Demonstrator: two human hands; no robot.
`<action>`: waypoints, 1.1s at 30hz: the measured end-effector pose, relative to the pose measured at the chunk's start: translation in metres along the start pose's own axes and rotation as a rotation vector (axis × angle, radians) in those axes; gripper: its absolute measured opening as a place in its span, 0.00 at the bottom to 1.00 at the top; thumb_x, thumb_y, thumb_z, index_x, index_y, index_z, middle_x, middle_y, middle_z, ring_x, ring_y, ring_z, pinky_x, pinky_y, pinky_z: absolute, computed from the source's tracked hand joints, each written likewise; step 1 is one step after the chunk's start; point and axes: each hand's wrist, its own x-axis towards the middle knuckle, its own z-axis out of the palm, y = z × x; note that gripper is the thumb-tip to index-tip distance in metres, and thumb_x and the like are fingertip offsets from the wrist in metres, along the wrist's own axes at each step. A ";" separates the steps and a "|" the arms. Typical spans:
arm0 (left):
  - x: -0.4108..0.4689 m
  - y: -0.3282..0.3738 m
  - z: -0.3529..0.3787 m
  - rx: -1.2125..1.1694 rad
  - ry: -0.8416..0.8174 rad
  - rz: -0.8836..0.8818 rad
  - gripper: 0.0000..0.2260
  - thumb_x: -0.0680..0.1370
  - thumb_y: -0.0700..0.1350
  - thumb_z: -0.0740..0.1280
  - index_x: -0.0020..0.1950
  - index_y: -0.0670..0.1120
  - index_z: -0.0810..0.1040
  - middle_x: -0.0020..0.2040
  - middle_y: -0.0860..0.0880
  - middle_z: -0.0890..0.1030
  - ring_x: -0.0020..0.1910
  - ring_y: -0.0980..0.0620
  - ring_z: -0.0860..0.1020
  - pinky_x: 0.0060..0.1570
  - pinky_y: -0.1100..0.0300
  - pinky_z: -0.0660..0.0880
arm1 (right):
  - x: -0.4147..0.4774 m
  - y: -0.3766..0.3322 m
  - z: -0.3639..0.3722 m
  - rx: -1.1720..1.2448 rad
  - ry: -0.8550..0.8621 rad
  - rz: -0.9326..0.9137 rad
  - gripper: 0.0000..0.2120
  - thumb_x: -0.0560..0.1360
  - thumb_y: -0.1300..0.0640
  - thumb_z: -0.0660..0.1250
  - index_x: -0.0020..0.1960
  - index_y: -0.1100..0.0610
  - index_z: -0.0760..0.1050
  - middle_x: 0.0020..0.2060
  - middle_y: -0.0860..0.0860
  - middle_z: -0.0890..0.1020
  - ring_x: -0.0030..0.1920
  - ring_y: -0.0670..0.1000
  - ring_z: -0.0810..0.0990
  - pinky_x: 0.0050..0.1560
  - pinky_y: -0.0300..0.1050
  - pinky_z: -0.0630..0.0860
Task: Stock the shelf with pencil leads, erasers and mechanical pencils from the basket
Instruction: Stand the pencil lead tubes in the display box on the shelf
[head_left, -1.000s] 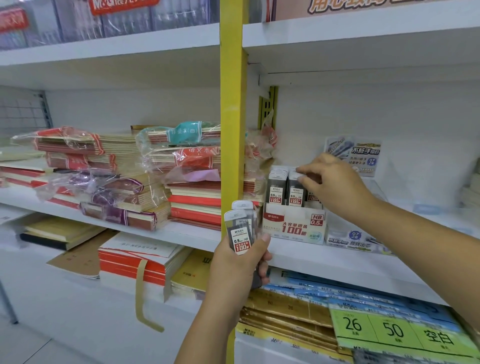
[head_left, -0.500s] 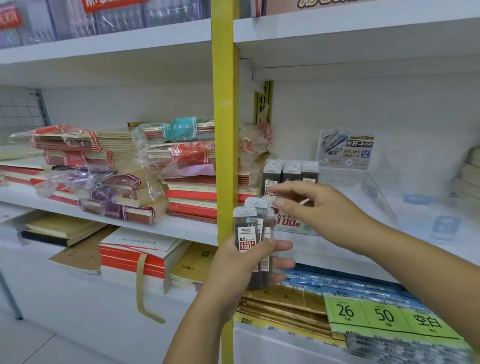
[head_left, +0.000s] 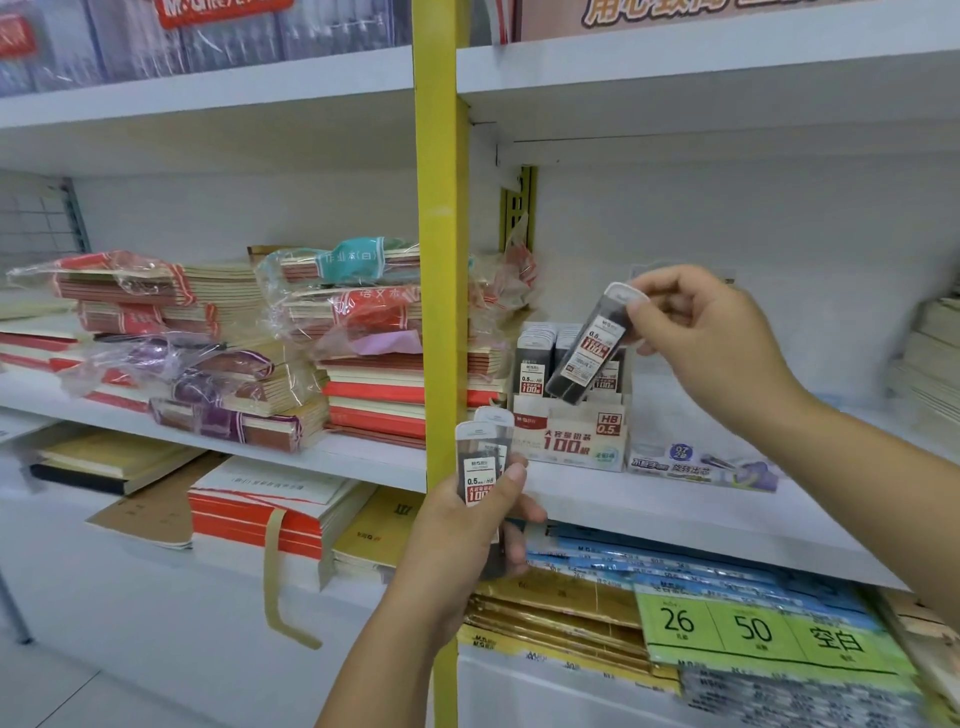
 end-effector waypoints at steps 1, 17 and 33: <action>0.000 0.000 0.000 0.010 0.002 0.013 0.06 0.78 0.58 0.67 0.46 0.59 0.82 0.39 0.44 0.83 0.27 0.52 0.74 0.32 0.56 0.75 | 0.005 0.000 0.001 -0.045 0.002 -0.030 0.05 0.77 0.56 0.67 0.46 0.45 0.77 0.41 0.48 0.84 0.44 0.51 0.83 0.44 0.50 0.80; -0.002 0.006 0.001 -0.007 0.002 0.025 0.09 0.80 0.54 0.64 0.60 0.59 0.75 0.46 0.48 0.86 0.34 0.53 0.81 0.35 0.58 0.80 | 0.030 0.020 0.021 -0.497 -0.172 -0.109 0.10 0.78 0.56 0.65 0.59 0.51 0.73 0.41 0.46 0.81 0.43 0.43 0.79 0.43 0.38 0.74; -0.003 0.009 0.005 0.015 0.056 0.098 0.12 0.70 0.59 0.71 0.53 0.62 0.82 0.46 0.50 0.86 0.41 0.53 0.85 0.39 0.60 0.81 | -0.016 0.006 0.019 -0.407 -0.230 -0.123 0.07 0.75 0.46 0.64 0.49 0.43 0.80 0.41 0.41 0.77 0.44 0.39 0.74 0.42 0.29 0.69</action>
